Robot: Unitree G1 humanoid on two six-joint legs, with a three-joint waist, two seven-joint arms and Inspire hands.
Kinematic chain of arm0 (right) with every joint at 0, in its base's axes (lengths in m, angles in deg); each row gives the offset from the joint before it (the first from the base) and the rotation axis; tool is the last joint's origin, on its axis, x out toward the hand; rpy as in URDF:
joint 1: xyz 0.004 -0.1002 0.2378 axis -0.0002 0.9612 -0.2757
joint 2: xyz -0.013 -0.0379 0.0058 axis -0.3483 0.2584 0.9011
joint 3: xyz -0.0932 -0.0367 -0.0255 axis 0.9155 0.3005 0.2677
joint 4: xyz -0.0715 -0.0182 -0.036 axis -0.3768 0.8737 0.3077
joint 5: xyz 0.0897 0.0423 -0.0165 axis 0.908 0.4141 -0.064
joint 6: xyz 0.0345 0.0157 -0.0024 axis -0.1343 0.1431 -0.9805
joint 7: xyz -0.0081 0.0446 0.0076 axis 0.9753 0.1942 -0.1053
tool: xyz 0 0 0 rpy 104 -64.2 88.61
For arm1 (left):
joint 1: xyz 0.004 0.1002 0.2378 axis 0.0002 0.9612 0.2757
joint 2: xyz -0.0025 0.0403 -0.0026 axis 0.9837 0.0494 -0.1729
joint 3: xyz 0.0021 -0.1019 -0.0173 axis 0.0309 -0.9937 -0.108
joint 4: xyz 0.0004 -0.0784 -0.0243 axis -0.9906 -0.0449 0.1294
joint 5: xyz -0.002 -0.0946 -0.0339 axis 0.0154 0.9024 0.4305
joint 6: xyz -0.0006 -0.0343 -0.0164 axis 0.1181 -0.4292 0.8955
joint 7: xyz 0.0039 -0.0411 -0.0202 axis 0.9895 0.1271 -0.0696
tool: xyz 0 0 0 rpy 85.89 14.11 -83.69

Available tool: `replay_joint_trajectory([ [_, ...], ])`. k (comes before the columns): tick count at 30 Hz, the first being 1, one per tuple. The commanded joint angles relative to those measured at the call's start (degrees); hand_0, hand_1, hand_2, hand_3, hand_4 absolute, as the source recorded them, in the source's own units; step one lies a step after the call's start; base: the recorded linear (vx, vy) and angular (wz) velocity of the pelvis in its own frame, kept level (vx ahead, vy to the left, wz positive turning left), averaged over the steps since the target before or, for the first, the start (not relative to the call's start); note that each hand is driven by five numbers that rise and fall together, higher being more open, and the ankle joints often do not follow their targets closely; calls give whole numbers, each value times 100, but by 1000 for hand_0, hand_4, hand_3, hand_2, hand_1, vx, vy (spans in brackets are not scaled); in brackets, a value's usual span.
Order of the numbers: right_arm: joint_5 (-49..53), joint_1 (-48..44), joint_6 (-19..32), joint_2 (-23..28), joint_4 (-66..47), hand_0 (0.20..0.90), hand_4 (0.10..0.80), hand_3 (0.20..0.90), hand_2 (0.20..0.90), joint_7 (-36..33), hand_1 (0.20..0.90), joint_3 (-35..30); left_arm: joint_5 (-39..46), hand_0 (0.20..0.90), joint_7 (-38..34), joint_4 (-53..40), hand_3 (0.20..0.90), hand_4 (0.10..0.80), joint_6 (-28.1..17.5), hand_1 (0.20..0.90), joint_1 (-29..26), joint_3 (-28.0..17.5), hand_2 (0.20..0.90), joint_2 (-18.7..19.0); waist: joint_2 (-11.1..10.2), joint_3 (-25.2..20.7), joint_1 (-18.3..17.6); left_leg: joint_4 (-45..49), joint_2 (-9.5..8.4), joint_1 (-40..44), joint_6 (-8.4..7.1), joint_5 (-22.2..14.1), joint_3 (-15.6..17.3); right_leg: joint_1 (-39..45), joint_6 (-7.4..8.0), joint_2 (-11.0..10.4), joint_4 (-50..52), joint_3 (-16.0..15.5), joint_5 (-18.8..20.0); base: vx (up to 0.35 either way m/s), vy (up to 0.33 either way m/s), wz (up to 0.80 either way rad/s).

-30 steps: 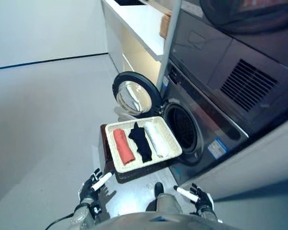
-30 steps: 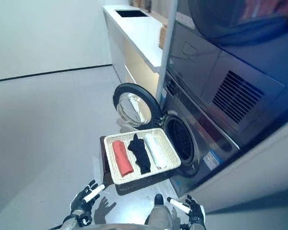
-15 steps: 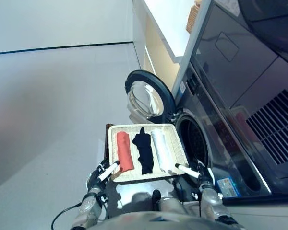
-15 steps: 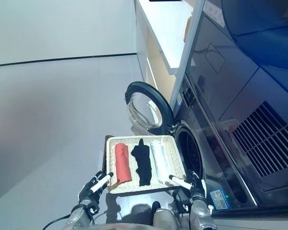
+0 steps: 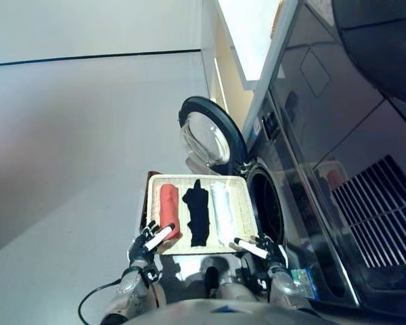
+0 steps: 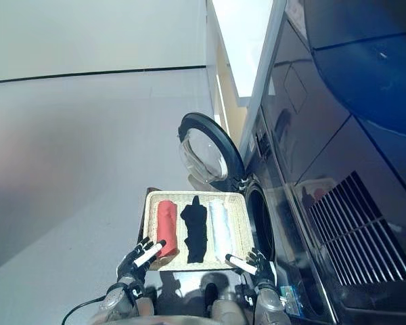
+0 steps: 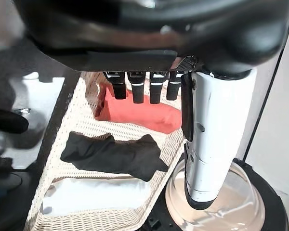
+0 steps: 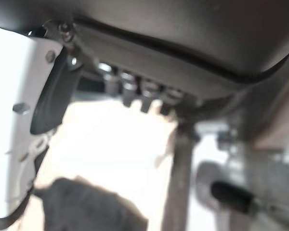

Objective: Pick up the clothes and place them into the washing machine

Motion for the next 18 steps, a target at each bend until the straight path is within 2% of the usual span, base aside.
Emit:
replay_joint_trajectory([
  [1, 59, 48, 378, 543, -255, 900, 800, 900, 900, -358, 900, -212, -87, 900, 9, -585, 900, 800, -438, 900, -38, -42, 900, 169, 120, -86, 21, -296, 63, -654, 142, 1336, -2, 828, 735, -88, 174, 328, -446, 295, 135, -67],
  [4, 62, 94, 353, 511, -246, 900, 800, 900, 900, -339, 900, -250, -104, 900, 10, -585, 900, 800, -450, 900, 10, -62, 900, 159, 192, -187, 67, -336, 114, -628, 90, 1425, 247, 1154, 792, -211, 82, 474, -604, 274, 165, -56],
  [6, 78, 83, 330, 467, -290, 900, 800, 900, 900, -322, 900, -268, -94, 900, -1, -614, 900, 800, -469, 900, 30, -75, 900, 169, 209, -311, 74, -304, 82, -561, 197, 1259, 381, 1314, 869, -359, 43, 551, -733, 249, 222, -62],
  [8, 75, 76, 318, 450, -275, 900, 800, 900, 900, -315, 900, -300, -136, 900, -15, -575, 900, 800, -461, 900, -4, -63, 900, 186, 195, -406, 66, -234, -50, -556, 297, 1193, 459, 1372, 964, -572, 81, 575, -759, 242, 241, -64],
  [9, 136, -1, 324, 413, -164, 900, 800, 900, 900, -329, 900, -356, -140, 900, -26, -553, 900, 800, -475, 900, -67, -53, 900, 208, 135, -468, 52, 32, -138, -626, 381, 992, 558, 1393, 1072, -746, 147, 582, -668, 222, 199, -18],
  [12, 140, -186, 279, 408, -209, 900, 800, 900, 900, -312, 900, -325, -72, 900, -92, -750, 900, 800, -555, 900, -158, -167, 900, 361, 75, -563, 104, 236, -269, -613, 524, 734, 797, 1203, 1276, -1029, 360, 675, -269, 167, 170, -20],
  [14, 139, -319, 268, 395, -222, 900, 800, 900, 900, -347, 900, -297, -89, 900, -149, -787, 900, 800, -577, 900, -206, -191, 900, 418, 65, -590, 146, 311, -328, -621, 591, 624, 898, 1111, 1349, -1161, 412, 675, -167, 127, 173, -39],
  [18, 118, -405, 241, 383, -358, 900, 800, 900, 900, -340, 900, -255, -91, 900, -209, -766, 900, 800, -560, 900, -212, -212, 900, 422, -20, -632, 155, 339, -566, -572, 753, 382, 970, 964, 1507, -1397, 659, 645, 432, 111, 138, -20],
])
